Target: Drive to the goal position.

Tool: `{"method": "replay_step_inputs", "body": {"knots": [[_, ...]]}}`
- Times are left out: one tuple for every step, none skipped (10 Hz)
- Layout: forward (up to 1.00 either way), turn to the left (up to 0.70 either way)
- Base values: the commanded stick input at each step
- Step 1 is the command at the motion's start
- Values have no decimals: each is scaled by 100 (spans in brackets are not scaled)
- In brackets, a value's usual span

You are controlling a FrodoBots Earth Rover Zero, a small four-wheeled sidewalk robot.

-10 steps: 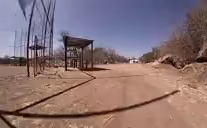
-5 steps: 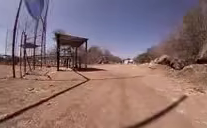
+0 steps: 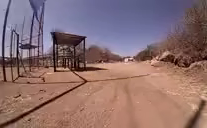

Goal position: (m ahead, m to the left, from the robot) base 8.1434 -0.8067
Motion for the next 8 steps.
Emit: {"method": "replay_step_inputs", "body": {"knots": [[100, 0], [100, 0], [100, 0], [100, 0], [100, 0], [100, 0], [100, 0], [100, 0]]}}
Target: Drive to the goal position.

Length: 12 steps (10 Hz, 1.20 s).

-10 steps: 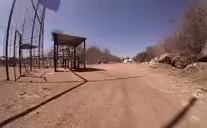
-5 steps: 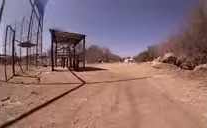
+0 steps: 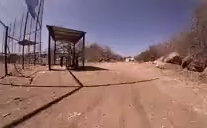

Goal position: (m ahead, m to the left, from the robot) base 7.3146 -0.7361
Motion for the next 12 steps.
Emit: {"method": "replay_step_inputs", "body": {"knots": [[100, -5], [100, -17], [100, -27], [100, -27], [100, -27], [100, -27], [100, -27], [100, 0], [100, 0], [100, 0], [100, 0], [100, 0]]}}
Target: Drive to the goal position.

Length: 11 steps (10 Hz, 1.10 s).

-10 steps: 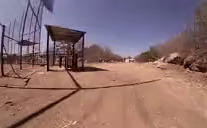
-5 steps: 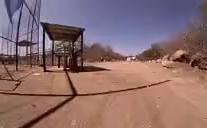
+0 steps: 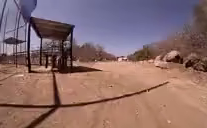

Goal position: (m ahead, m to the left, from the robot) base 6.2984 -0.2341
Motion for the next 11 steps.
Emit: {"method": "replay_step_inputs", "body": {"knots": [[100, 0], [100, 0], [100, 0], [100, 0], [100, 0], [100, 0], [100, 0], [100, 0], [100, 0], [100, 0], [100, 0]]}}
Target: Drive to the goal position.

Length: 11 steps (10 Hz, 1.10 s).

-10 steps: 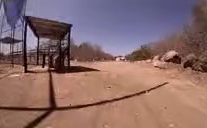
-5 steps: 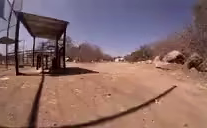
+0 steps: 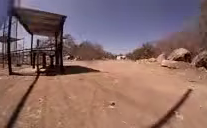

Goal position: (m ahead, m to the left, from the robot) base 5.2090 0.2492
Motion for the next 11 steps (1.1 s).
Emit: {"method": "replay_step_inputs", "body": {"knots": [[100, 0], [100, 0], [100, 0], [100, 0], [100, 0], [100, 0], [100, 0], [100, 0], [100, 0], [100, 0], [100, 0]]}}
